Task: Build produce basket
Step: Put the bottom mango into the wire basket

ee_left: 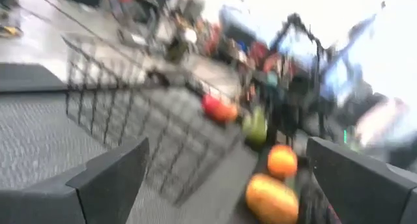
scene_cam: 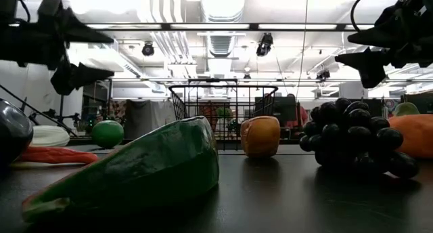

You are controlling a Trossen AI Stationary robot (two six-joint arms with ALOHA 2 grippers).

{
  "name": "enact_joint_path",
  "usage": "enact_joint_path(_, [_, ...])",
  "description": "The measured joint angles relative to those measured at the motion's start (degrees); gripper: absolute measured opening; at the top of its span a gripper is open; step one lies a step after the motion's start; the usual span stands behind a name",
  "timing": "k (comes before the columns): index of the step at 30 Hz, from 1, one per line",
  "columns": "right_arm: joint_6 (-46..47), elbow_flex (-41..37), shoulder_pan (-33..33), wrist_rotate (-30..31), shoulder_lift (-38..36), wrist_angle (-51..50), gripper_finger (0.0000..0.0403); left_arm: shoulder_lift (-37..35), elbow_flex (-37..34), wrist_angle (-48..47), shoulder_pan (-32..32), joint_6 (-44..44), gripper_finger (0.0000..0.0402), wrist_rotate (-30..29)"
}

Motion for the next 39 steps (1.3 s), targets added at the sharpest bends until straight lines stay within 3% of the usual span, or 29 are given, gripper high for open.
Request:
enact_joint_path(3, [-0.1, 0.0, 0.0, 0.0, 0.0, 0.0, 0.0228, 0.0, 0.0, 5.9, 0.0, 0.0, 0.04, -1.8])
enact_joint_path(7, [-9.5, -0.2, 0.0, 1.4, 0.1, 2.7, 0.0228, -0.1, 0.0, 11.8, 0.0, 0.1, 0.04, -2.0])
enact_joint_path(11, [4.2, -0.2, 0.0, 1.7, 0.0, 13.0, 0.0228, 0.1, 0.0, 16.1, 0.0, 1.3, 0.04, -1.6])
enact_joint_path(13, [6.0, -0.2, 0.0, 3.6, 0.2, 17.5, 0.0228, 0.4, 0.0, 18.6, 0.0, 5.2, 0.04, 1.5])
enact_joint_path(15, [5.6, -0.2, 0.0, 2.9, 0.8, 21.3, 0.0228, 1.0, 0.0, 22.3, -0.1, 8.6, 0.04, 5.1])
enact_joint_path(21, [1.7, -0.1, 0.1, -3.4, 5.8, 33.9, 0.0228, 3.0, 0.0, 31.1, 0.0, 11.2, 0.04, 8.1])
enact_joint_path(29, [-3.0, 4.8, 0.1, -2.8, 11.8, 35.5, 0.0228, 5.0, 0.5, 37.8, 0.0, 21.8, 0.04, 9.2])
enact_joint_path(33, [-5.1, 8.9, 0.1, 2.7, 14.0, 35.6, 0.0228, 5.2, 0.5, 40.8, 0.0, 26.7, 0.04, 16.1])
enact_joint_path(37, [-7.1, 13.5, 0.1, 15.5, 17.5, 34.2, 0.0228, 6.2, 0.6, 43.0, 0.0, 26.7, 0.04, 21.9])
enact_joint_path(39, [-8.4, 16.1, 0.1, 16.7, 20.4, 31.4, 0.0228, 7.6, 0.6, 42.8, 0.0, 27.3, 0.04, 24.3])
